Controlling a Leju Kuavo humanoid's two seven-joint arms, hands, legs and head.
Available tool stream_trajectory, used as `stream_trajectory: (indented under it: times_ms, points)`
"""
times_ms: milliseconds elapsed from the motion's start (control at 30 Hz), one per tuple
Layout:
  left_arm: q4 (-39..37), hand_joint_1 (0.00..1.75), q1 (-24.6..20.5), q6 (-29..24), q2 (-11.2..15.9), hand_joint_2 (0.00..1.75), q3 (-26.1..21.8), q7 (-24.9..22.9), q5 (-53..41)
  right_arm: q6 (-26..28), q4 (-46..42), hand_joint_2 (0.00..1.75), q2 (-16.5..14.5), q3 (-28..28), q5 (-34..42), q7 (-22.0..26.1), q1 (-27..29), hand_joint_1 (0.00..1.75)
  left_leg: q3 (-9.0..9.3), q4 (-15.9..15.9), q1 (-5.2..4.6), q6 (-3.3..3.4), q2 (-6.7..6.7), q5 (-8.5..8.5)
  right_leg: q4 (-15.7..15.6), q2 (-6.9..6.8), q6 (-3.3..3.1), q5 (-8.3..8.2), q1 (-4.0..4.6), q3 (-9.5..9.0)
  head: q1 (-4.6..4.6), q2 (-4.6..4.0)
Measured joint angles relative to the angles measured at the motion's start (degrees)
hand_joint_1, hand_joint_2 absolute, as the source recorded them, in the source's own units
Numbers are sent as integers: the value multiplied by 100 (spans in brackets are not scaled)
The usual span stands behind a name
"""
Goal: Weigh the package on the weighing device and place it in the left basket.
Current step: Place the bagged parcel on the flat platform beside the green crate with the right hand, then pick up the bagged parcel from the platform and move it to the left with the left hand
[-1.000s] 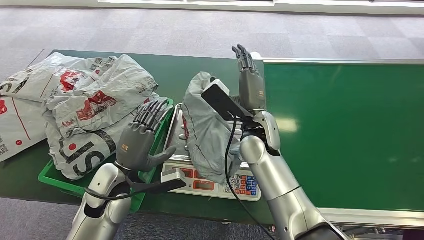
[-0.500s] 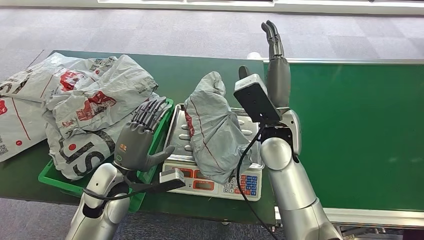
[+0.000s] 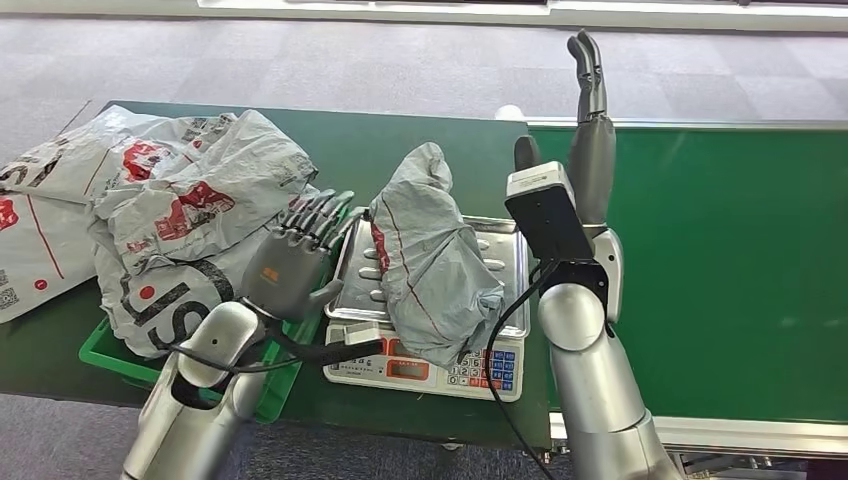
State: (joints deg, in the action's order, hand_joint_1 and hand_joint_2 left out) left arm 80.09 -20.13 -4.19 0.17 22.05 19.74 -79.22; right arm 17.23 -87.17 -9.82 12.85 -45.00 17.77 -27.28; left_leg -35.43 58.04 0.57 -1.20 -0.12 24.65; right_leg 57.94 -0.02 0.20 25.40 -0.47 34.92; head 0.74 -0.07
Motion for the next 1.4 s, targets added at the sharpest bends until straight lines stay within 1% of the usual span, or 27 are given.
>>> stream_trajectory:
  times_ms: [67, 133, 200, 300, 433, 833, 1233, 1300, 1367, 1400]
  points:
    - [-645, 0, -428, 131, 44, 175, 243, 162, -46, 54, 96, 0, -32, 0, 103, 42, -19, 0, 0, 0, 0, -3, -1, -7, 0, 1, 0, -7, 0, 1, 0, 0]
    - [-1342, 0, -871, 90, 59, 175, 536, 326, 134, 114, 262, 0, -61, 0, 183, 50, -60, 0, 0, 0, 0, -3, 1, -12, 0, 4, 2, -14, -1, 1, 0, 0]
    - [-1941, 0, -1222, -5, 67, 175, 807, 454, 362, 177, 396, 0, -80, -4, 227, 63, -73, 0, 0, 0, 0, -3, 3, -13, 1, 7, 3, -17, -1, 1, 0, 0]
    - [-2501, 0, -1475, -83, 97, 175, 1103, 528, 618, 226, 454, 0, -98, -23, 208, 83, -5, 0, 0, 1, -1, -3, 4, -13, 1, 12, 3, -17, -2, 3, 0, 0]
    - [-2949, 0, -1671, -89, 131, 175, 1387, 552, 817, 209, 457, 0, -113, -63, 92, 31, 109, 0, -2, 0, -1, -3, 3, -12, 1, 13, 3, -15, -1, 6, 0, 0]
    - [-3461, 0, -1957, -130, 133, 175, 1814, 592, 1073, 180, 455, 0, -115, -204, -56, 7, 258, 0, -2, 0, -1, -3, 3, -12, 1, 14, 3, -15, -1, 6, 0, 0]
    - [-3642, 0, -2079, -219, 98, 175, 1961, 609, 1135, 180, 455, 0, -115, -259, -78, 7, 307, 0, -2, 0, -1, -3, 3, -12, 1, 14, 3, -15, -1, 6, 0, 0]
    - [-3647, 0, -2073, -488, 81, 175, 1966, 603, 1193, 183, 455, 0, -115, -276, -99, 2, 310, 0, -2, 0, -1, -3, 3, -12, 1, 14, 3, -16, -1, 6, 0, 0]
    - [-3549, 0, -2038, -1045, 39, 175, 1963, 600, 1400, 195, 454, 0, -115, -312, -150, -23, 334, 0, -3, 1, -1, -3, 2, -12, 1, 11, 3, -16, -2, 5, 0, 0]
    - [-3416, 0, -2000, -1282, 9, 175, 1944, 628, 1651, 203, 449, 0, -115, -337, -183, -41, 358, 0, -4, 1, -1, -3, 1, -12, 1, 9, 3, -16, -2, 4, 0, 0]
